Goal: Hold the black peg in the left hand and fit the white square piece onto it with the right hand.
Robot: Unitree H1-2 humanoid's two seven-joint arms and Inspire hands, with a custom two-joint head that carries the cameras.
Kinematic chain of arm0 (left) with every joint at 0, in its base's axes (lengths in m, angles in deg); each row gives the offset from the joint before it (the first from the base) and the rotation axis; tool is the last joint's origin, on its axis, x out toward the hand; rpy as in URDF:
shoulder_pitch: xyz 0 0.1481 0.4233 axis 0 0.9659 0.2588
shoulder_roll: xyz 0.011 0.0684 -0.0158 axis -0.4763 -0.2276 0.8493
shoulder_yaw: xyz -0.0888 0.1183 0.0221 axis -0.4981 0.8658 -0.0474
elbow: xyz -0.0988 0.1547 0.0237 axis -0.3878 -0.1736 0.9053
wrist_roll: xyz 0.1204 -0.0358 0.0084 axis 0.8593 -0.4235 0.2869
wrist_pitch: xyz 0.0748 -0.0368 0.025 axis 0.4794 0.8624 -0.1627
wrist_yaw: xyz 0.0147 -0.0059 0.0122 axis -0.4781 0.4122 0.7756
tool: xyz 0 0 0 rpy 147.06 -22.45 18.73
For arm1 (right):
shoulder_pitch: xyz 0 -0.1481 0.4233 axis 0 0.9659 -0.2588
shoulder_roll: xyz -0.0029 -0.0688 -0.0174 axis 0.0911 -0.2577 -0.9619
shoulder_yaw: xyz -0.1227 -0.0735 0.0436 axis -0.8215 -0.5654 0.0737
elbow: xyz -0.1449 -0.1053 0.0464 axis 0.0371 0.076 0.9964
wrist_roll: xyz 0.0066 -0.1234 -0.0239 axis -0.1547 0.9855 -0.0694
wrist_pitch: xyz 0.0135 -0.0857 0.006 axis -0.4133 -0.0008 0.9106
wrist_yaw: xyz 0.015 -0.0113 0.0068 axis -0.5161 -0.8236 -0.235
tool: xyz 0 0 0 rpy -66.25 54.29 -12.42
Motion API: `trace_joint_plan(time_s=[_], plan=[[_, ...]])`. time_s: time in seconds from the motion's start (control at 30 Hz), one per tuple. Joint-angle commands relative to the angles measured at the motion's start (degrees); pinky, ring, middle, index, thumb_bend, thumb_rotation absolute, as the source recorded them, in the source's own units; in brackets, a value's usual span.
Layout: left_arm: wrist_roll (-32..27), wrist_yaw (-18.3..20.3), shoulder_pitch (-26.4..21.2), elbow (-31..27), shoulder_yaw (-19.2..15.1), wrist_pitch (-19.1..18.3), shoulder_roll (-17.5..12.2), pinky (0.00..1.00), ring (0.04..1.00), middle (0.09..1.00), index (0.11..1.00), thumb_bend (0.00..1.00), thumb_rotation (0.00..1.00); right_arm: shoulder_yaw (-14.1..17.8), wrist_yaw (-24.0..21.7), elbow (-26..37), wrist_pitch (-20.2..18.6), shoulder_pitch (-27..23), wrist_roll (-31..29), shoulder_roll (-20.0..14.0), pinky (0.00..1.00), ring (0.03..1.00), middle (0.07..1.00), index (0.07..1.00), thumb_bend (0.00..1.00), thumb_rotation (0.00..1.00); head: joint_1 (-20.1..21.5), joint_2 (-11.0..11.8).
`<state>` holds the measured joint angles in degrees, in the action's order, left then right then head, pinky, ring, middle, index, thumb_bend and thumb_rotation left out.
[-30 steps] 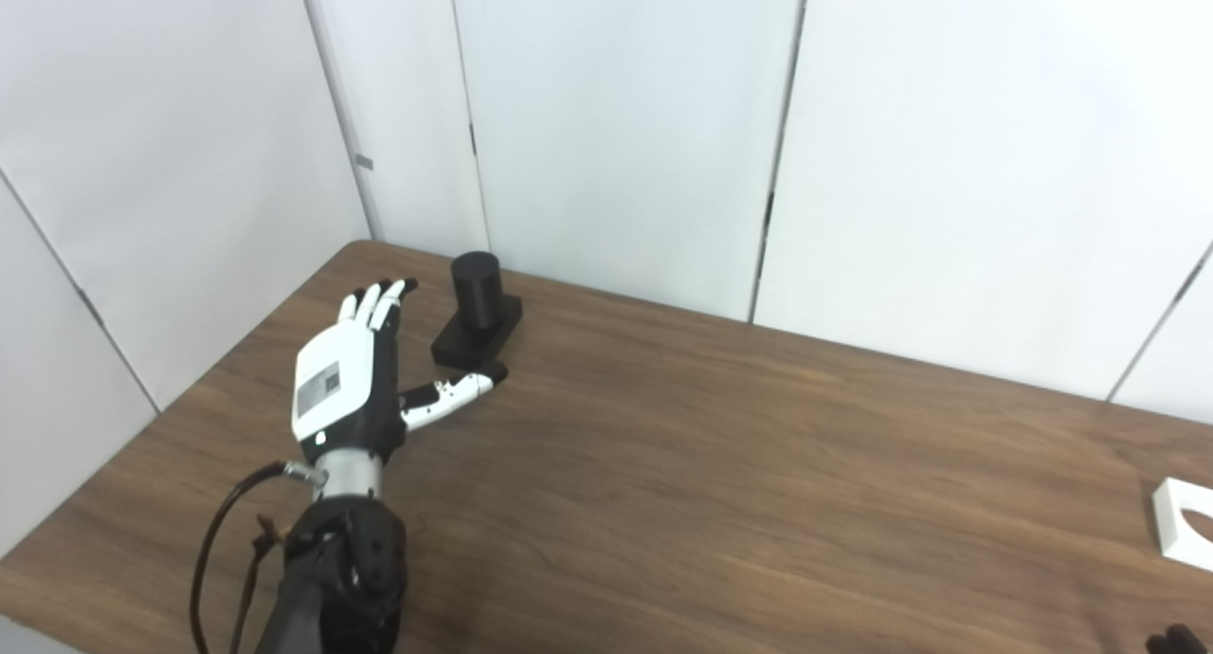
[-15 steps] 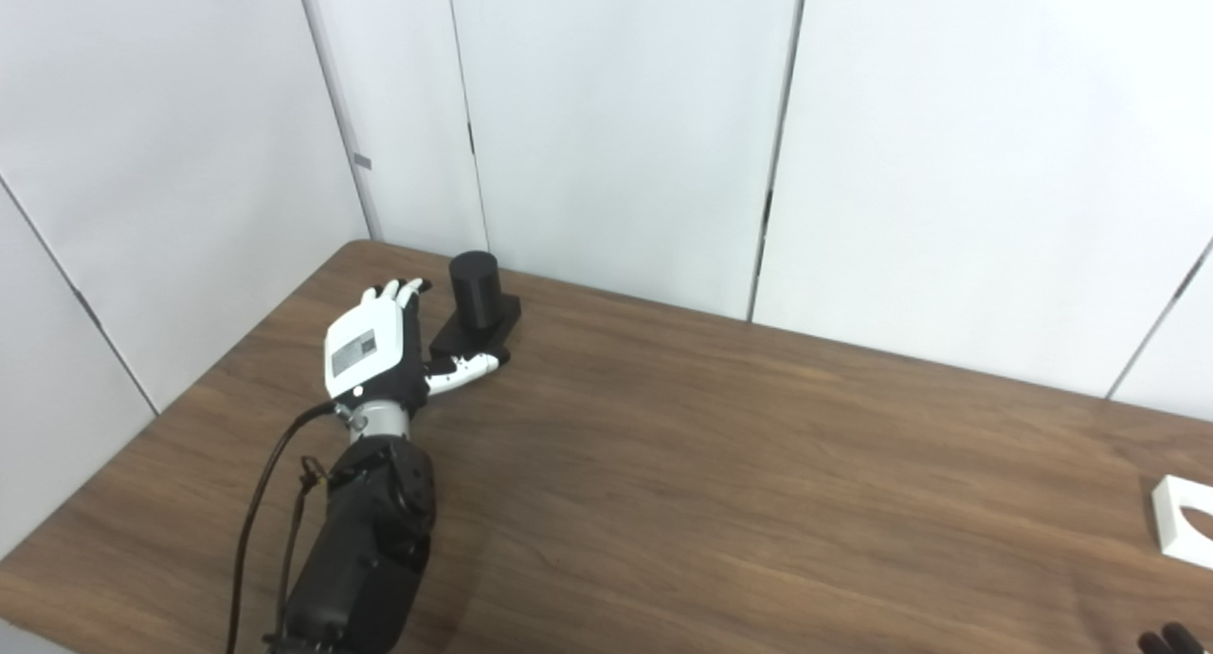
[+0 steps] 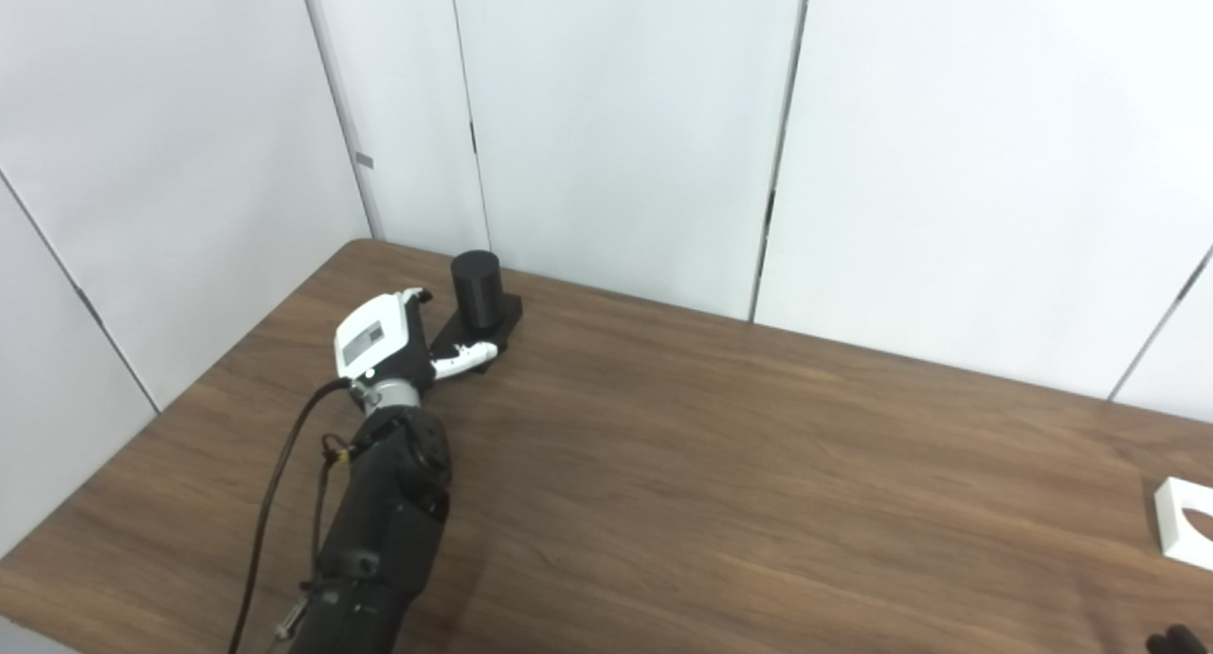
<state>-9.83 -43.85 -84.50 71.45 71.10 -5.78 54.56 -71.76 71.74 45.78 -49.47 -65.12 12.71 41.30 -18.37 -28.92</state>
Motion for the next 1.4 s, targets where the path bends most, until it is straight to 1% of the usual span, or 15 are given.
trace_joint_plan(time_s=[0.0, 0.23, 0.43, 0.6, 0.67, 0.87, 0.97, 1.03, 1.07, 1.1, 1.13, 1.17, 1.2, 1.27, 1.37], plan=[[1.92, -1.97, -3.95, 0.72, -0.22, 0.14, -1.25, 0.86, 0.933, 0.912, 0.847, 0.92, 0.54, -0.4, 0.17, 0.97, -0.46, 0.27, 0.54, 0.79, 0.89, 0.971, 0.949, 0.945, 0.85, 1.0, -0.04, -0.01], [6.86, -0.78, -7.07, 6.58, -0.64, 0.13, -0.91, 0.89, 0.94, 0.926, 0.891, 0.93, 0.59, -0.69, 0.49, 1.34, -0.56, 0.44, 0.67, 0.67, 0.87, 0.967, 0.949, 0.947, 0.85, 1.0, 0.01, -0.18], [13.52, 0.31, -9.24, 11.91, -0.02, 0.13, -0.93, 0.86, 0.926, 0.921, 0.91, 0.93, 0.65, -0.66, 0.6, 1.53, -0.64, 0.56, 0.5, 0.63, 0.88, 0.967, 0.947, 0.947, 0.85, 1.0, 0.15, -0.31], [15.02, 0.41, -11.86, 16.83, -0.92, 0.13, -0.42, 0.9, 0.948, 0.936, 0.91, 0.93, 0.64, -0.64, 0.49, 1.81, -0.35, 0.9, 0.27, 0.67, 0.88, 0.962, 0.943, 0.946, 0.85, 1.0, 0.2, -0.47], [15.74, 0.42, -12.78, 18.43, -1.05, 0.13, -0.3, 0.9, 0.95, 0.937, 0.907, 0.93, 0.63, -0.7, 0.43, 2.01, -0.44, 0.95, 0.09, 0.66, 0.87, 0.963, 0.943, 0.944, 0.84, 1.0, 0.23, -0.58], [17.98, 1.69, -13.86, 20.97, 0.5, 0.13, -0.58, 0.88, 0.944, 0.936, 0.894, 0.9, 0.6, -0.8, 0.69, 2.09, -0.78, 0.98, 0.47, 0.64, 0.88, 0.963, 0.94, 0.949, 0.85, 1.0, 0.45, -0.71], [18.03, 1.6, -13.47, 20.39, 1.79, 0.14, -0.77, 0.85, 0.923, 0.914, 0.863, 0.87, 0.57, -0.87, 0.58, 2.06, -0.6, 0.99, 0.4, 0.66, 0.88, 0.963, 0.939, 0.949, 0.86, 1.0, 0.51, -0.73], [17.0, 0.23, -13.02, 19.74, 2.56, 0.14, -0.88, 0.82, 0.888, 0.872, 0.777, 0.83, 0.51, -1.07, -0.16, 1.78, 0.14, 0.88, -0.04, 0.33, 0.89, 0.978, 0.957, 0.966, 0.85, 1.0, 0.49, -0.76], [15.84, -0.76, -12.72, 19.21, 2.89, 0.15, -0.92, 0.8, 0.859, 0.836, 0.695, 0.8, 0.43, -1.14, -0.48, 1.61, 0.49, 0.8, -0.24, 0.17, 0.9, 0.985, 0.965, 0.976, 0.85, 1.0, 0.49, -0.76], [13.97, -2.07, -12.29, 18.41, 3.24, 0.16, -0.95, 0.78, 0.829, 0.798, 0.619, 0.78, 0.3, -1.17, -0.72, 1.43, 0.77, 0.71, -0.45, 0.06, 0.9, 0.99, 0.971, 0.982, 0.84, 1.0, 0.49, -0.76], [12.39, -3.4, -11.84, 17.64, 3.56, 0.16, -0.99, 0.76, 0.808, 0.767, 0.554, 0.65, 0.18, -1.18, -0.94, 1.31, 0.92, 0.61, -0.78, -0.04, 0.9, 0.993, 0.972, 0.983, 0.85, 1.0, 0.48, -0.85], [11.38, -4.16, -11.49, 17.03, 3.78, 0.16, -1.02, 0.73, 0.782, 0.732, 0.519, 0.59, 0.12, -1.18, -1.08, 1.28, 0.88, 0.53, -1.14, -0.09, 0.91, 0.996, 0.974, 0.983, 0.85, 1.0, 0.48, -0.85], [10.58, -4.49, -11.18, 16.46, 3.97, 0.15, -1.06, 0.7, 0.755, 0.701, 0.496, 0.55, 0.07, -1.16, -1.17, 1.28, 0.8, 0.45, -1.4, -0.14, 0.92, 0.999, 0.977, 0.986, 0.85, 1.0, 0.55, -0.98], [9.72, -4.48, -10.69, 15.63, 4.39, 0.16, -1.23, 0.64, 0.723, 0.671, 0.485, 0.53, 0.05, -1.15, -1.17, 1.4, 0.75, 0.37, -1.67, -0.14, 0.93, 1.0, 0.98, 0.988, 0.85, 1.0, 0.56, -1.02], [8.42, -4.9, -10.12, 14.85, 4.99, 0.17, -1.49, 0.56, 0.668, 0.634, 0.481, 0.52, 0.04, -1.12, -1.16, 1.49, 0.57, 0.19, -2.16, -0.16, 0.92, 1.0, 0.984, 0.992, 0.86, 1.0, 0.55, -0.98]])
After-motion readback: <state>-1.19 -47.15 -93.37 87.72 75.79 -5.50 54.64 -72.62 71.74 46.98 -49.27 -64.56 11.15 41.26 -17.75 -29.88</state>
